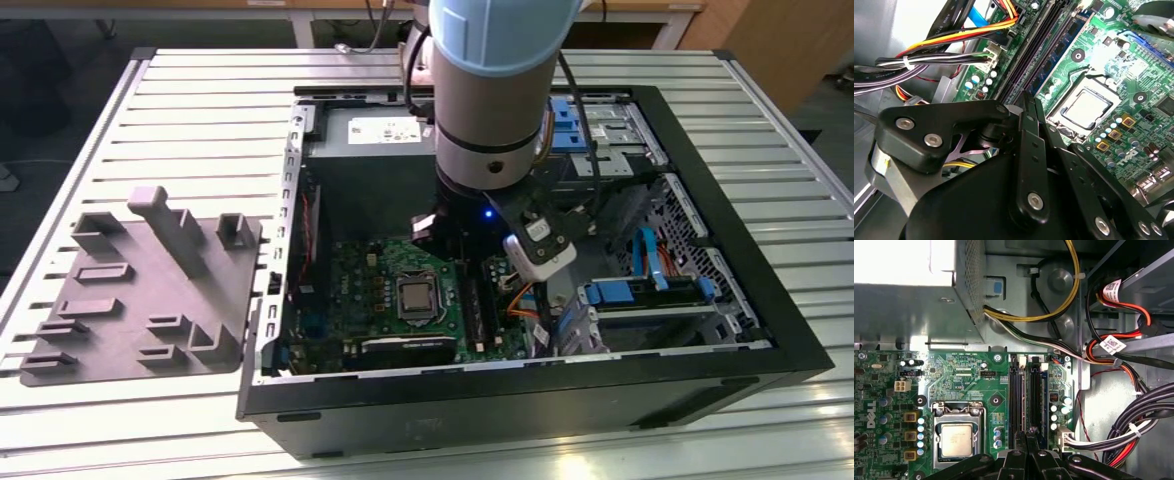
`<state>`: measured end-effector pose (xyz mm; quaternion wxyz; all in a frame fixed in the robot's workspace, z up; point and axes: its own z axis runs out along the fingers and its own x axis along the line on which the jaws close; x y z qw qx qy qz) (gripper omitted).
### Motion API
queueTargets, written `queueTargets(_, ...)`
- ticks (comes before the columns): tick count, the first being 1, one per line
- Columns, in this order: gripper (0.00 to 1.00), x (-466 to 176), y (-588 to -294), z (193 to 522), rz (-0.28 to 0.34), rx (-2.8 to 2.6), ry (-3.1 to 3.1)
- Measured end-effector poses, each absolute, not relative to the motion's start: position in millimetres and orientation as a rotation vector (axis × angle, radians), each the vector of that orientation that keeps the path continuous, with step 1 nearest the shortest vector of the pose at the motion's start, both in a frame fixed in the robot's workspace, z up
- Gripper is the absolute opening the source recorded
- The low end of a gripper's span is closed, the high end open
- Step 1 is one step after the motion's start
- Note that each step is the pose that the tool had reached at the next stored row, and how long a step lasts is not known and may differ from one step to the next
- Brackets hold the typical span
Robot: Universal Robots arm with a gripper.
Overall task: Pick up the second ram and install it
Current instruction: 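Insert the second ram into the second slot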
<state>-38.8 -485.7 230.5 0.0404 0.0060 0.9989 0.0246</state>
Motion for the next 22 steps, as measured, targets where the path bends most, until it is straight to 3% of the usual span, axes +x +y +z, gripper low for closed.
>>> queueTargets(22,0.12,-40.2,-485.9,226.0,0.077,0.018,3.06)
